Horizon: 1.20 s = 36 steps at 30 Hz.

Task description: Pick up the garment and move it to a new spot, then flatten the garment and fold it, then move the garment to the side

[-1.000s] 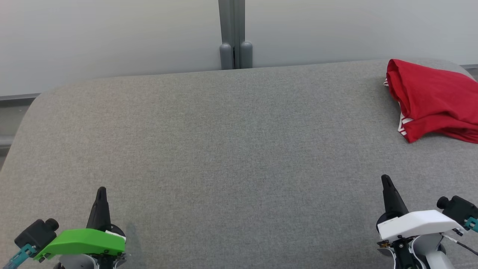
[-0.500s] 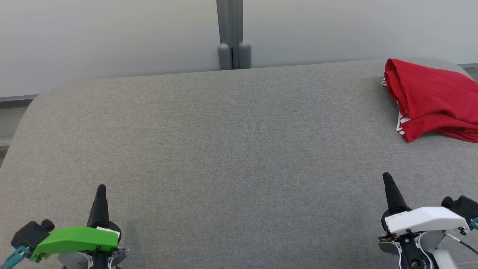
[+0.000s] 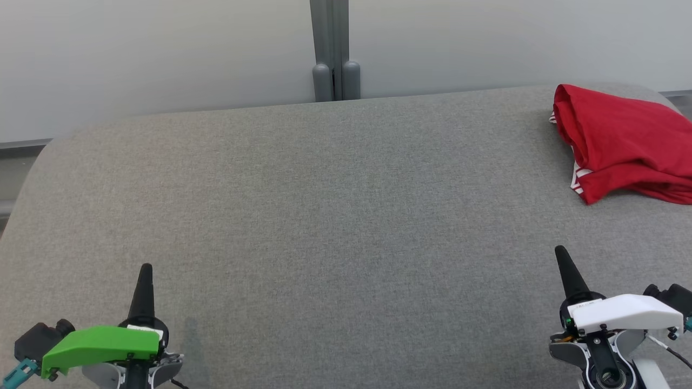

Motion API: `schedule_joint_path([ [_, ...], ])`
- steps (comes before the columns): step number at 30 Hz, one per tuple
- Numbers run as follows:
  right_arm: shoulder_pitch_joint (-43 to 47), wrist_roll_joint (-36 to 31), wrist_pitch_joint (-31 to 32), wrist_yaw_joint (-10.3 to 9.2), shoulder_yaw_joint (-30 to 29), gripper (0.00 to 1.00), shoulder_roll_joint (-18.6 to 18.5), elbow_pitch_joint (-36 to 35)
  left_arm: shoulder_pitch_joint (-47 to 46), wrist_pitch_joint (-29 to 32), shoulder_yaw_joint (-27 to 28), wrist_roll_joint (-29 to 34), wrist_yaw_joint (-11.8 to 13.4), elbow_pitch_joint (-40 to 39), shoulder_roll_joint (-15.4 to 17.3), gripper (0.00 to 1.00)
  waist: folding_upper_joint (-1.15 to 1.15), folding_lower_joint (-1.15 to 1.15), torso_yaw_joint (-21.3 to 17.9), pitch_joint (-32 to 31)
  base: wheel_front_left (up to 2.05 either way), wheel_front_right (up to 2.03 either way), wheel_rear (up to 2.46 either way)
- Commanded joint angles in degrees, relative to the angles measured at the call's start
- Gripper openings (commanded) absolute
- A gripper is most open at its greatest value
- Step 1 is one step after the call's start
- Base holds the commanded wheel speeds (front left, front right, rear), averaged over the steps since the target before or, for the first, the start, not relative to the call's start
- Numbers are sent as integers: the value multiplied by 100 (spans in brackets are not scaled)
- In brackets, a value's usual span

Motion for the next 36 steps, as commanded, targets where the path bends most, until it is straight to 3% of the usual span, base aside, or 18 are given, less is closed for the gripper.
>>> schedule_joint_path([
  [1,-115,167,43,3,-33,0,-7,-30,-157,37,43,-159,-50,-61,-1,0,0,0,-3,0,0,0,0],
  [36,-223,1808,491,3,-223,0,20,-2,-219,435,233,-1691,-156,-90,-95,0,0,0,-87,-10,0,0,0],
])
